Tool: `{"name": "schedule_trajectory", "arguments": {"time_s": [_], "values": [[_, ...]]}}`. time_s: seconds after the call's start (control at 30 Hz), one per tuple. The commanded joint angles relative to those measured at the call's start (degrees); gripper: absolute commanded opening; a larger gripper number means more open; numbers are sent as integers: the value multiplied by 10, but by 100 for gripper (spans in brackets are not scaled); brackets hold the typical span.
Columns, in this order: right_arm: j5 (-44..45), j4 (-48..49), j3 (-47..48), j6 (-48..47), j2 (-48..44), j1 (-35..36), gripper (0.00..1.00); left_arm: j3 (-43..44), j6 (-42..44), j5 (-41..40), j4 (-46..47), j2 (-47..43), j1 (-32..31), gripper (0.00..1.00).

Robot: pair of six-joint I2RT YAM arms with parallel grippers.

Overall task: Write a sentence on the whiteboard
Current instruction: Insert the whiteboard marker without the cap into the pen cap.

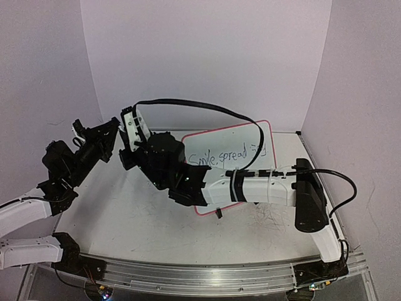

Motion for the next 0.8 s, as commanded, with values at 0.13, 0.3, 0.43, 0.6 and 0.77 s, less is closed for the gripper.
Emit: {"name": "schedule_trajectory", "arguments": {"time_s": [0.13,0.3,0.43,0.6,0.77], "values": [[17,12,-85,-8,-57,-18,3,14,0,164,-73,12,-61,0],[1,-19,-175,73,-133,-18,42,77,52,96,-212,27,-57,0],[-18,-48,-290,150,-224,-18,67,143,107,-5,-362,43,-51,0],[-46,-72,-424,203,-355,-18,88,144,156,-31,-419,70,-47,0],[-27,-133,-526,231,-485,-18,98,109,198,-40,-440,112,-40,0]]}}
